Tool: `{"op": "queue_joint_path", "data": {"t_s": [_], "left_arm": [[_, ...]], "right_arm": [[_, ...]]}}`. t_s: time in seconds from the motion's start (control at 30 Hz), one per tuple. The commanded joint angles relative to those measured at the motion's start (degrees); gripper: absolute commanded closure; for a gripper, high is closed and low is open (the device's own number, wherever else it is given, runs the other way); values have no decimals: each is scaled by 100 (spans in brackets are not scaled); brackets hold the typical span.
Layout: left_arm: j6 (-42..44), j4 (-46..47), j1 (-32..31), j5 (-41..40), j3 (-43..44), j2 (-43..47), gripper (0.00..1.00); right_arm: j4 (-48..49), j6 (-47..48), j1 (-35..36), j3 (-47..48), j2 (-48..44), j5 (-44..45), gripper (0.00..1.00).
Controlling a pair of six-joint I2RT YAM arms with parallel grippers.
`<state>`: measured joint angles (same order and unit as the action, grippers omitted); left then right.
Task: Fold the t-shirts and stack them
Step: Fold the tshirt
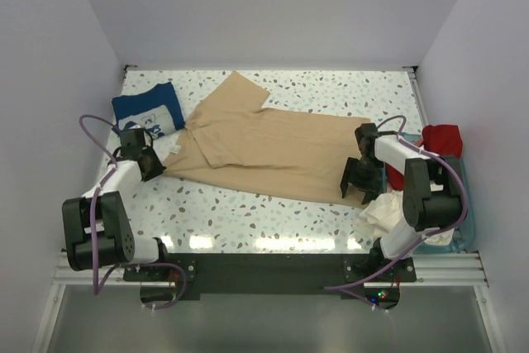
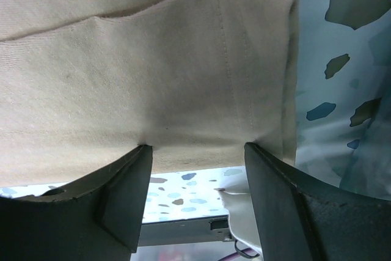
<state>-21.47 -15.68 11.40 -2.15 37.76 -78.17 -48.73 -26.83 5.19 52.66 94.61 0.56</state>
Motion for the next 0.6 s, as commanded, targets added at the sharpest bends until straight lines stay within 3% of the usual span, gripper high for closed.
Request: {"op": "queue_joint_path", "data": {"t_s": [0.0, 0.07, 0.1, 0.23, 0.43, 0.57], "left_arm": [[389, -172, 73, -567, 346, 267, 100], [433, -356, 73, -663, 434, 311, 90], [468, -409, 82, -698, 460, 381, 76], [513, -698, 73, -778, 706, 557, 52], [179, -718, -84, -164, 988, 759, 45], [-296, -392, -1015, -22, 1023, 593, 44]], "right_arm": [[13, -33, -62, -204, 304, 726, 34], [4, -24, -53, -152, 278, 753, 34], [-22, -15, -62, -134, 234, 762, 34], [-119, 46, -53, 15, 85, 788, 33], [-400, 46, 235, 463, -82, 718, 32], [-602, -120, 623, 789, -144, 630, 32]]}}
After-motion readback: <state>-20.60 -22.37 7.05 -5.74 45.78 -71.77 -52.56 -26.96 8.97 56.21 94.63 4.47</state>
